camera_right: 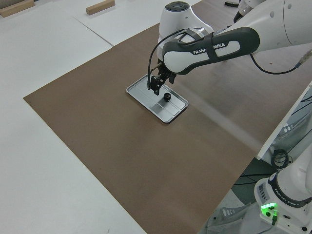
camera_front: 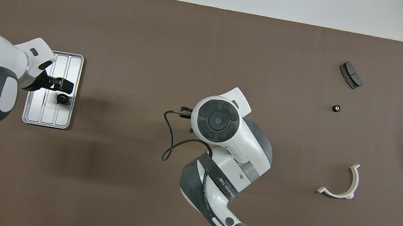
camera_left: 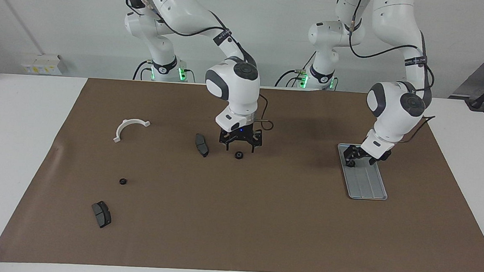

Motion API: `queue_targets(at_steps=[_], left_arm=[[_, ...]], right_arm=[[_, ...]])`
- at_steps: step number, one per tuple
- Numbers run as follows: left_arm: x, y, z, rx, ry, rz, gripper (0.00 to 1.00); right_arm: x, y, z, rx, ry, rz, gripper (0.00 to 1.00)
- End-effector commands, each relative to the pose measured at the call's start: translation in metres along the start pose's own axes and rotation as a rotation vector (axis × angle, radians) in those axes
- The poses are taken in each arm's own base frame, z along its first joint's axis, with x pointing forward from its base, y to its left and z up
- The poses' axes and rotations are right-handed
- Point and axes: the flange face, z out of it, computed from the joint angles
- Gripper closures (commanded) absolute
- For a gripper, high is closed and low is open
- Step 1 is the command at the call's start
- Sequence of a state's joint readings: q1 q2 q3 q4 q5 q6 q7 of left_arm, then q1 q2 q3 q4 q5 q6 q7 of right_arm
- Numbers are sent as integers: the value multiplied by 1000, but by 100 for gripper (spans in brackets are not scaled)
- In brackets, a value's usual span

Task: Place bearing gear from tray to pile
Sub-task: 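Grasp the third gear with the left gripper while the right gripper returns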

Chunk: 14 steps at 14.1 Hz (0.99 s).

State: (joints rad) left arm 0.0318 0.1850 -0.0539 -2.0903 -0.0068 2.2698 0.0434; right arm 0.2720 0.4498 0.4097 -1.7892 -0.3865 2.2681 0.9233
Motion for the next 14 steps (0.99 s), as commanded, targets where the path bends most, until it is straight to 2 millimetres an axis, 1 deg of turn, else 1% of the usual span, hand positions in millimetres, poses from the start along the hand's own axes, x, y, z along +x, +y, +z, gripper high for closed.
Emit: queue_targets(at_steps=[1, 2, 3, 4, 5, 6, 8, 10, 12, 13, 14], left_arm=[[-14, 0, -1, 2, 13, -26, 16], [-17, 2, 2, 2, 7, -40, 20], [-20, 2, 5, 2, 8, -42, 21], [-22, 2, 7, 3, 28, -42, 24], [-24, 2, 10, 3, 41, -42, 25], [-25, 2, 11, 3, 42, -42, 27], [-24, 3, 11, 3, 44, -40, 28], [-27, 3, 14, 3, 38, -41, 30], [-29, 5, 17, 3, 33, -37, 32], [-30, 6, 19, 3, 34, -36, 36], [-30, 6, 19, 3, 38, -36, 38]], right_arm=[[2, -2, 21, 1, 11, -16, 0], [0, -3, 27, 17, 15, -17, 0], [-3, -4, 36, 16, 3, -16, 0], [-4, -3, 38, 5, -7, -18, 0], [-8, -6, 37, 0, -15, -22, 0], [-17, -14, 35, -10, -33, -37, 0], [-19, -13, 31, -23, -40, -39, 0], [-19, -12, 31, -22, -41, -38, 0], [-20, -8, 35, -25, -46, -43, 8], [-17, -7, 34, -16, -39, -42, 9], [-16, -6, 35, -13, -38, -34, 12]])
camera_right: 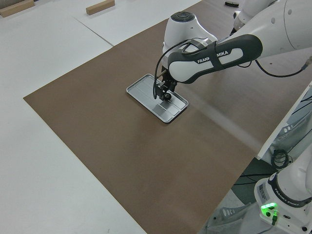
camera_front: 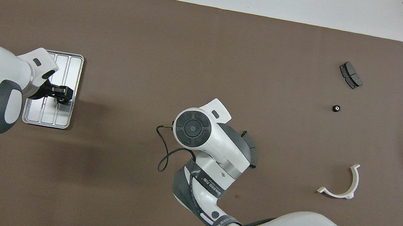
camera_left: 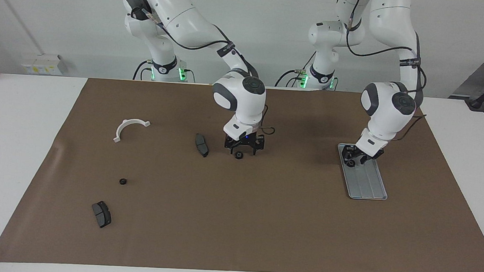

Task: Place bearing gear from tray to pile
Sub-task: 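Grasp the third gear with the left gripper while the right gripper returns, then grasp the middle gear with the right gripper and lift it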

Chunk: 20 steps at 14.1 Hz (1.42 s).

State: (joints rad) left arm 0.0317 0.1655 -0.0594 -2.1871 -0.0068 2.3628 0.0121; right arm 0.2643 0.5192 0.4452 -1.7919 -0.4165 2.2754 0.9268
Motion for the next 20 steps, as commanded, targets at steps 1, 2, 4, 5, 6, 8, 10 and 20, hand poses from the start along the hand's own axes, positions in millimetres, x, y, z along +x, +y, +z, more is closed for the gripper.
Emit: queue_targets(at_steps=[1, 2, 4, 5, 6, 8, 10, 20], left_arm=[[-10, 3, -3, 2, 23, -8, 40], [-11, 3, -2, 2, 20, -7, 40], [-13, 4, 2, 2, 23, -5, 41], [-14, 4, 3, 2, 26, -5, 41], [-14, 4, 5, 2, 34, -5, 41], [-16, 4, 9, 2, 39, -6, 45], [-16, 5, 9, 2, 39, -4, 53], [-3, 6, -1, 1, 51, -1, 100]], right_arm=[[1, 7, -3, -1, 15, 8, 17], [2, 10, -5, -5, 16, 11, 20], [-3, 15, -1, -17, 6, 9, 27], [-4, 17, 2, -20, 2, 8, 27], [-4, 19, 2, -21, 2, 10, 29], [-5, 19, 3, -18, 1, 15, 36], [-7, 18, 4, -2, 9, 15, 48], [22, 48, -63, 27, 66, 128, 100]])
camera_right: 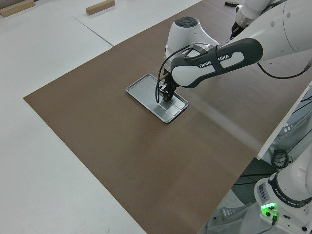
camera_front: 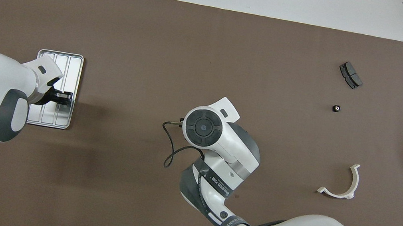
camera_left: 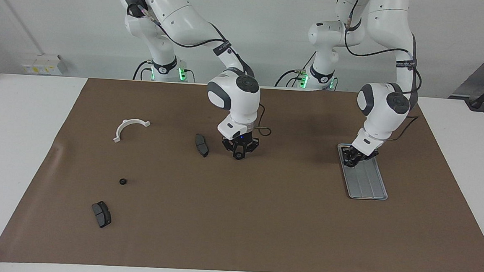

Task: Place bearing gear from tray to pile
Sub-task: 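Grasp the middle gear with the right gripper and lift it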

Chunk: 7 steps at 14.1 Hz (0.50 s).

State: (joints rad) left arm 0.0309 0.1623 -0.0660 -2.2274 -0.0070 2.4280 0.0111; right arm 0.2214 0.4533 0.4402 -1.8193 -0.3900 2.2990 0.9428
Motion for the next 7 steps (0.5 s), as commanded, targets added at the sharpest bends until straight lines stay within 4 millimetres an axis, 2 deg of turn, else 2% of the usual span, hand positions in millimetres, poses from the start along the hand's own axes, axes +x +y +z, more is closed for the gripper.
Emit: queue_targets(at_steps=[1, 3, 4, 5, 7], left_arm=[[10, 3, -17, 1, 31, -7, 100], [31, 8, -34, -4, 21, -2, 100], [45, 15, -44, -16, 18, 0, 100], [54, 31, -53, -34, 29, -6, 100], [55, 79, -57, -53, 37, -38, 100]], right_arm=[[22, 43, -47, -28, 41, 55, 100], [40, 86, -69, -64, 23, 19, 100], [51, 120, -80, -76, -3, -5, 100], [59, 150, -88, -72, -35, -38, 100], [71, 207, -89, -44, -82, -94, 100]])
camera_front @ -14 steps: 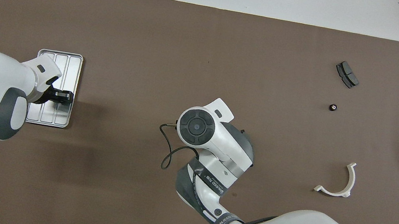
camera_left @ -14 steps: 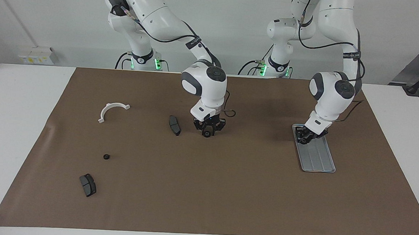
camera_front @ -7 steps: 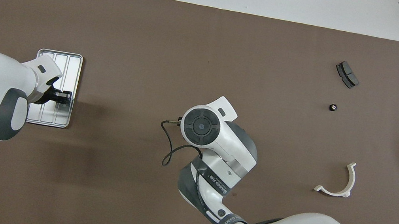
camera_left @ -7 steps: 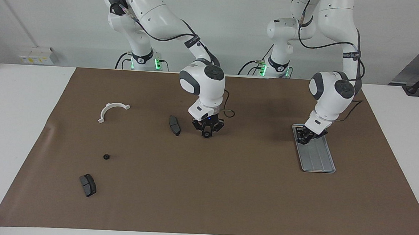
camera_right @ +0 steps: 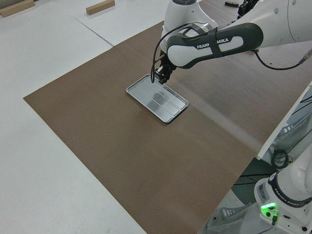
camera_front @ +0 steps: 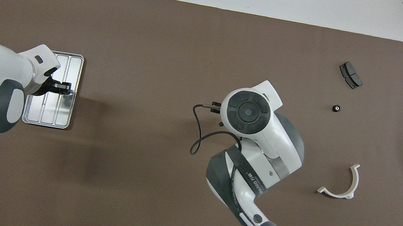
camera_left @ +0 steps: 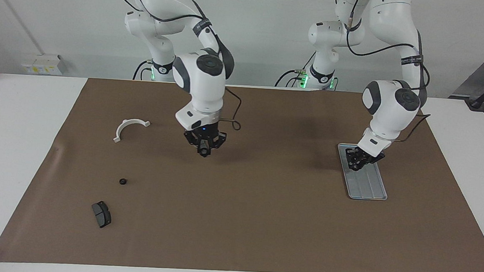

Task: Place bearing gear from tray to pile
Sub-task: 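Grasp the middle gear with the right gripper and lift it, then carry the gear to the pile with the right gripper while the left gripper lifts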

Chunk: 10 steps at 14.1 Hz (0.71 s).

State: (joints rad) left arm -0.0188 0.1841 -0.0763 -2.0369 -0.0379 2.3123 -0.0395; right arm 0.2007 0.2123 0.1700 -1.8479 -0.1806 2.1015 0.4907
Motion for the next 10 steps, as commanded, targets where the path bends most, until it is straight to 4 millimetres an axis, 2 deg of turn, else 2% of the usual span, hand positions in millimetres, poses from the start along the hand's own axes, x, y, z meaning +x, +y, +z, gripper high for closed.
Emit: queue_targets(at_steps=[1, 5, 6, 8, 10], left_arm=[[6, 69, 0, -26, -5, -54, 100], [4, 167, -10, -56, 24, -66, 100], [-3, 195, 0, -58, 9, -28, 100], [-14, 266, 27, -59, -21, -20, 100], [-17, 303, 30, -73, -15, -17, 100]], right_arm=[[-5, 68, 12, 30, -54, -80, 100], [-18, 153, 57, 78, -73, -182, 100], [-21, 168, 68, 77, -68, -213, 100], [-28, 189, 94, 73, -55, -238, 100], [-33, 199, 109, 68, -34, -243, 100]])
